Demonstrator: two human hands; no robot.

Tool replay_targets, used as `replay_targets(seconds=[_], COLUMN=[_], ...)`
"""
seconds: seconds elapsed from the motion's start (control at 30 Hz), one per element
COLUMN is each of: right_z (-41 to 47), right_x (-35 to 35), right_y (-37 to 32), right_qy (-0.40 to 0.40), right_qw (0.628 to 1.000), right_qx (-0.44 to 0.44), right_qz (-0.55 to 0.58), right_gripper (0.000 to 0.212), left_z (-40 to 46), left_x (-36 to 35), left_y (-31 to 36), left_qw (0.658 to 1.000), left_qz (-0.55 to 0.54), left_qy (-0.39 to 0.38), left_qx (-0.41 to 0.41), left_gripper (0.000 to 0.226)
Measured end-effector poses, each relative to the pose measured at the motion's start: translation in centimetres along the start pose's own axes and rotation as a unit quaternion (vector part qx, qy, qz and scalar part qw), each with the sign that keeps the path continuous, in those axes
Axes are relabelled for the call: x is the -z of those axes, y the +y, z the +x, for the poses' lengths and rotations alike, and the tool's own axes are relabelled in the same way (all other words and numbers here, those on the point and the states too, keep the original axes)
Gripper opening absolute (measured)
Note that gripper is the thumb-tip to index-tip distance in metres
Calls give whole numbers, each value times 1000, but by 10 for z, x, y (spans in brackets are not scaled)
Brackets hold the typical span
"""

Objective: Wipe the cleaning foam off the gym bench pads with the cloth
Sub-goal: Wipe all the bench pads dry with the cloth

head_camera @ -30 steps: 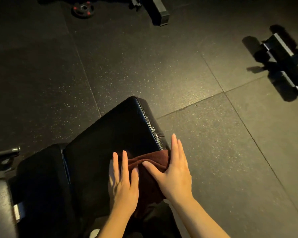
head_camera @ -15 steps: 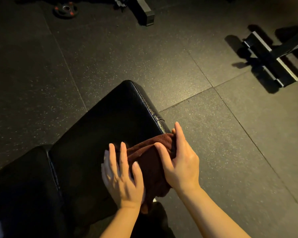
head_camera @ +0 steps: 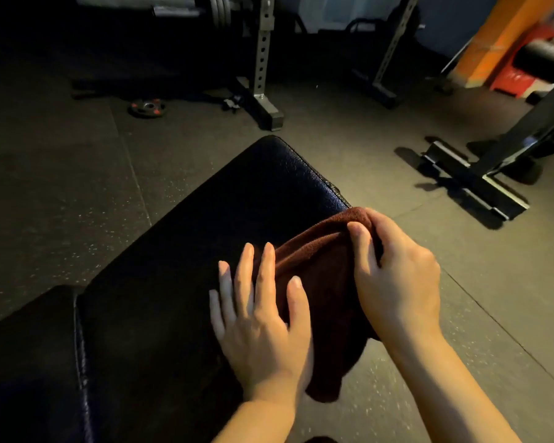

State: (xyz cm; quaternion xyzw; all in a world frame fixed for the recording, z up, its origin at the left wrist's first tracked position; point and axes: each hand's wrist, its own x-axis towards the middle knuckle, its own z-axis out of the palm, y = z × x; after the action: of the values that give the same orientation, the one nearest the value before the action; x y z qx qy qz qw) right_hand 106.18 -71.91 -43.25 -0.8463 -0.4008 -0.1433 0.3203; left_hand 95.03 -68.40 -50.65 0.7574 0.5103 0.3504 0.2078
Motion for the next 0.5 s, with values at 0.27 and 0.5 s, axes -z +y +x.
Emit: replay_targets(seconds=[0.27, 0.5], right_z=[-45, -44], right_x=[-18, 2], right_y=[-10, -16], right_qy=[83, -125], right_qw=[967, 932], right_qx=[229, 213], right_qz=[-82, -267], right_gripper=[30, 73], left_z=[-9, -61], left_x=[17, 48], left_y=[-2, -100], left_qw=[972, 999], left_qz=[-234, -43], left_qy=[-12, -3], left_qx=[0, -20], left_gripper=[58, 59])
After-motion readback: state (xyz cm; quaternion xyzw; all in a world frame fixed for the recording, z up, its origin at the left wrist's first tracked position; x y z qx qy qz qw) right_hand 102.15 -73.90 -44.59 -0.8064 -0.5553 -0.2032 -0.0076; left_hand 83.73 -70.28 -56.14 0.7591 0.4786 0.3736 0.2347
